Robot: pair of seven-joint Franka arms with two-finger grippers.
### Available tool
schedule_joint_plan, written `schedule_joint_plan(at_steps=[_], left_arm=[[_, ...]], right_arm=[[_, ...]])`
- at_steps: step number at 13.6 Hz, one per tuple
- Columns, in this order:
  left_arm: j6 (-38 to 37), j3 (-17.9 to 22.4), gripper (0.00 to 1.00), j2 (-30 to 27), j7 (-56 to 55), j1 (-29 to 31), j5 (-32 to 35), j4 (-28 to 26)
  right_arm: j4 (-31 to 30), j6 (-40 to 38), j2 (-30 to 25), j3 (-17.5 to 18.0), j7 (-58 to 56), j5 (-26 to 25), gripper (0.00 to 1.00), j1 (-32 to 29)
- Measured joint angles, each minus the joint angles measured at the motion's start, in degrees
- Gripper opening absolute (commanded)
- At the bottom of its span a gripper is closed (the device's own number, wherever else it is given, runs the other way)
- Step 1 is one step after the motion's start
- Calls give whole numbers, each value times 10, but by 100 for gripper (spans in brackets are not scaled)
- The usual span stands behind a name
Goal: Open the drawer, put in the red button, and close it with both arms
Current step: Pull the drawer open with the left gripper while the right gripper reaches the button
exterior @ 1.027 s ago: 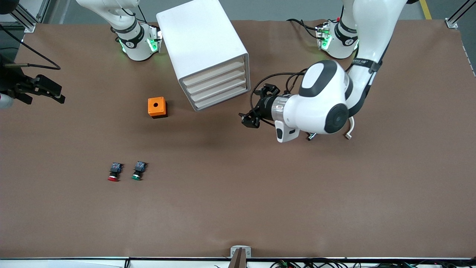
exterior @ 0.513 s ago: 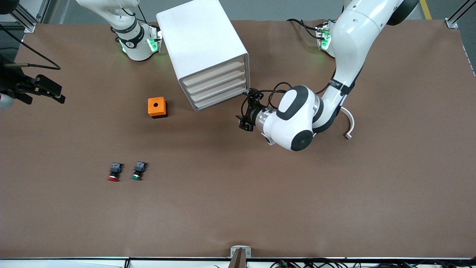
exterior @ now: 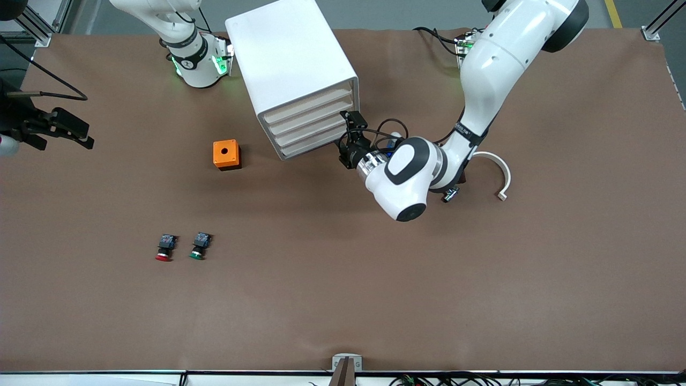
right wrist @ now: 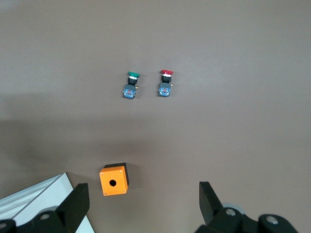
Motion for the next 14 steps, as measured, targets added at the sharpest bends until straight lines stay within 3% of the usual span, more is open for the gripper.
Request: schedule_joint_plan(at_steps=[5, 7, 11, 14], left_arm=[[-40, 2, 95, 56, -70, 3, -57, 1], [-51, 3, 83, 69, -95, 4, -68, 1], [-65, 3, 49, 80, -113, 3, -70, 1], [-70, 3, 45, 82, -117, 0, -70, 1]], right_arm=[[0, 0, 0, 0, 0, 0, 100, 0], [0, 0, 0, 0, 0, 0, 100, 0], [0, 0, 0, -1, 0, 0, 100, 0], [0, 0, 0, -2, 1, 0, 100, 0]])
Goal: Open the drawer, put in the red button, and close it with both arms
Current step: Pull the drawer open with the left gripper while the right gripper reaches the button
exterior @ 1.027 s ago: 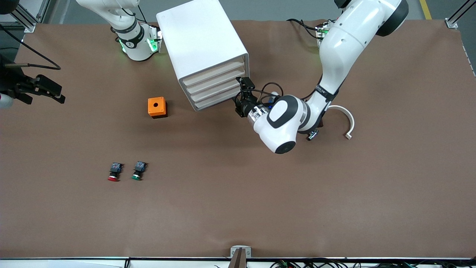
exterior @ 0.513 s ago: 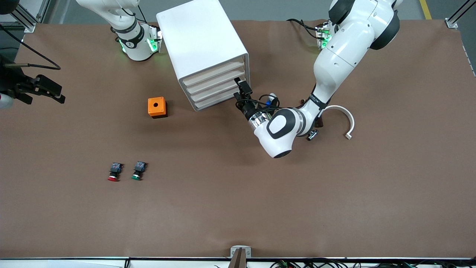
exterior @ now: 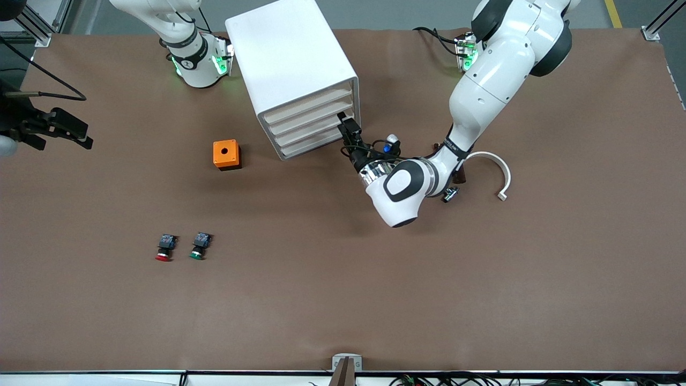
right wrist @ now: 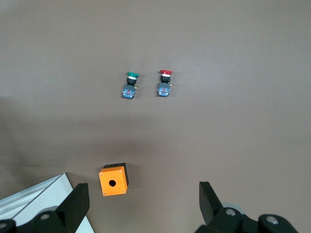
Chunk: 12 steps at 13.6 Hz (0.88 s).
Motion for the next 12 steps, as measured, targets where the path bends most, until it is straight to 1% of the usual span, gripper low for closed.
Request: schedule_joint_plan(at_steps=[5, 7, 9, 11, 12], left_arm=[[-1, 0, 45, 13, -1, -13, 0, -1], [-1, 0, 45, 17, -1, -22, 0, -1], [-1, 0, 36, 18, -1, -33, 0, -1], [-1, 0, 23, 18, -1, -43, 0, -1], [-1, 0, 19, 19, -1, -46, 0, -1]], right_arm=[[-2, 0, 6, -3, 4, -2, 100, -1], [-6, 19, 37, -3, 4, -8, 100, -1], [-2, 57, 94, -5, 4, -11, 100, -7], [4, 99, 145, -7, 4, -11, 100, -16], [5, 117, 162, -7, 4, -11, 100, -18]])
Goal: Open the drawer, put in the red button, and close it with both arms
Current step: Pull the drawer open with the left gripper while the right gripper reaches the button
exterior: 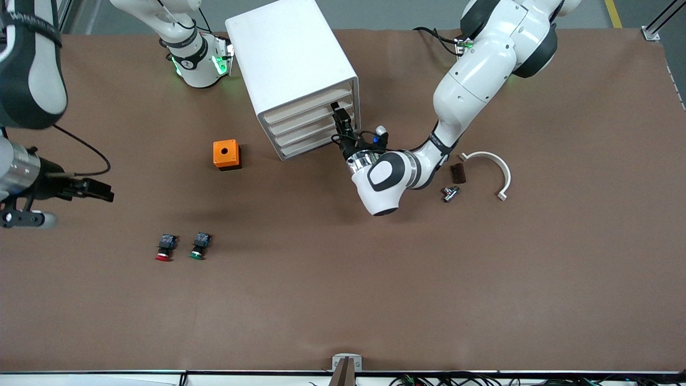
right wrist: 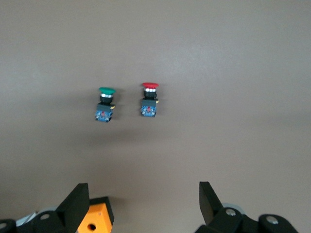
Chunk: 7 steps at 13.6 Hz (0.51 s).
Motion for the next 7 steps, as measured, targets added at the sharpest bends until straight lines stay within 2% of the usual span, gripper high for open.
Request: schedule_joint_plan(at_steps=[3, 7], left_arm=[[-1, 0, 15, 1, 0, 0, 0, 0], [-4, 0, 14, 1, -4, 3, -1, 1]], right_arm=[[-19, 85, 41, 2, 2, 0, 100, 1], [-113, 241, 68, 2, 32, 0, 100, 1]])
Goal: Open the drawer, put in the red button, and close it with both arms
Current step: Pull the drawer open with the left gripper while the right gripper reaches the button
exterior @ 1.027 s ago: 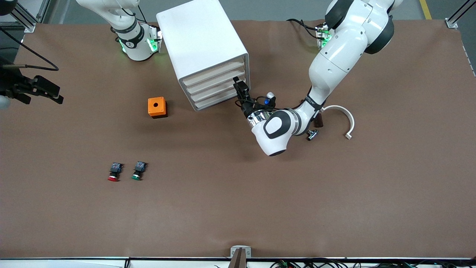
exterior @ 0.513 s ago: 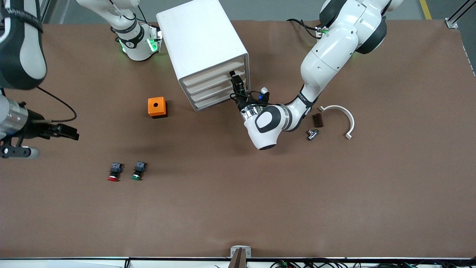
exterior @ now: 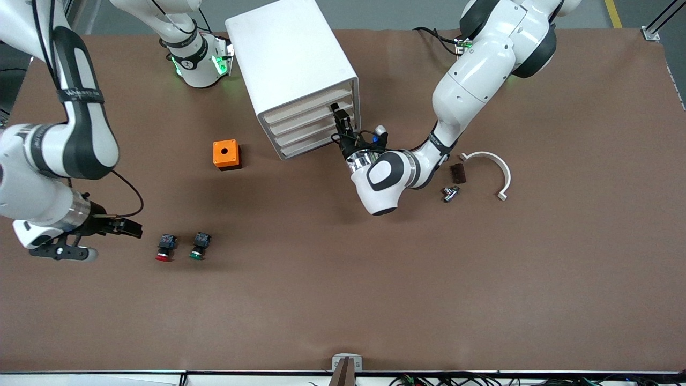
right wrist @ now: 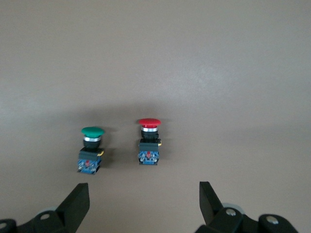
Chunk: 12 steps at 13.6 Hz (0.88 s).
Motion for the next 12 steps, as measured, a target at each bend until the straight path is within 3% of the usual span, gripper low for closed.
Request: schedule_joint_plan(at_steps=[3, 12], left_arm=[[0, 1, 14, 0, -2, 13, -1, 1], [2, 7, 18, 0, -2, 83, -6, 7]], right_arm=[[-41, 62, 24, 0, 17, 0, 99, 0], [-48, 143, 108, 0, 23, 0, 99, 0]])
